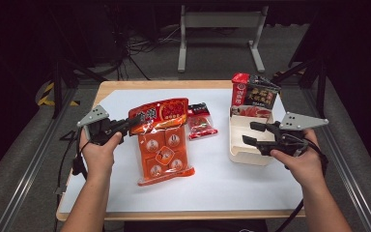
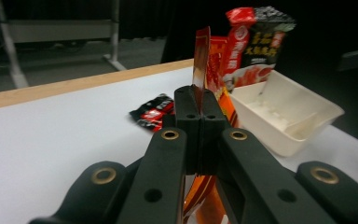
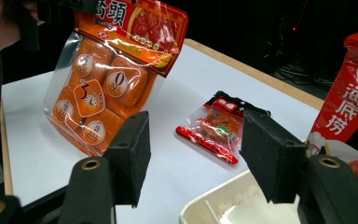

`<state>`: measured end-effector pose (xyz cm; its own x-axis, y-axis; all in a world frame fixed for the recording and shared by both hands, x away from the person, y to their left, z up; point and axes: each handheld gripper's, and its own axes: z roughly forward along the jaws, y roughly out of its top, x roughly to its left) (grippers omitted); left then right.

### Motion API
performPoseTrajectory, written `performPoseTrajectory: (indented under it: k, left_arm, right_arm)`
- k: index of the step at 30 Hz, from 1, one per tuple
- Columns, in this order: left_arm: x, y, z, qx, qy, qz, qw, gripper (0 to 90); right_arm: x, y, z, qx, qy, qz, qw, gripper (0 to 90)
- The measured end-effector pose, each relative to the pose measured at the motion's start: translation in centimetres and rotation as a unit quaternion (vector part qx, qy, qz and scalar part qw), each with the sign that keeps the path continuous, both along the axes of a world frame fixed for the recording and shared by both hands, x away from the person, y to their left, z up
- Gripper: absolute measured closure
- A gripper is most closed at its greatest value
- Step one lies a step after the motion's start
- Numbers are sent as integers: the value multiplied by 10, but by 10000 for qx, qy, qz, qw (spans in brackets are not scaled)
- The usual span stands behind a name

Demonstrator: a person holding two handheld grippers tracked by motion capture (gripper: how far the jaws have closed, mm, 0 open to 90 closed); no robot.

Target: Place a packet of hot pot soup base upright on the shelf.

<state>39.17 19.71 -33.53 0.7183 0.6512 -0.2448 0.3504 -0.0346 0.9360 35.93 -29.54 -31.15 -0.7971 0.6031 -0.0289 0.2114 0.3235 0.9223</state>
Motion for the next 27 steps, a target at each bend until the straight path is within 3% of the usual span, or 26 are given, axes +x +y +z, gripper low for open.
performPoseTrajectory:
  k: [5,10,18,24,27]
  left_arm:
    - [-6,1,6,-181,-47,-207,9996,900]
    - [-14,-5,14,-50,-176,-303,9994,900]
    - [-22,-8,22,-43,-251,-483,9985,900]
    - [-34,-16,34,70,-474,-718,9963,900]
    - [-45,-25,44,173,-698,-943,9929,900]
  right_arm:
    - [-2,0,1,-92,-71,-18,9999,417]
    - [-3,-2,2,-17,1,-11,10000,424]
    - [-4,0,2,64,114,-47,9999,449]
    - [-5,6,5,125,144,79,9998,457]
    - [-5,9,6,140,149,157,9997,449]
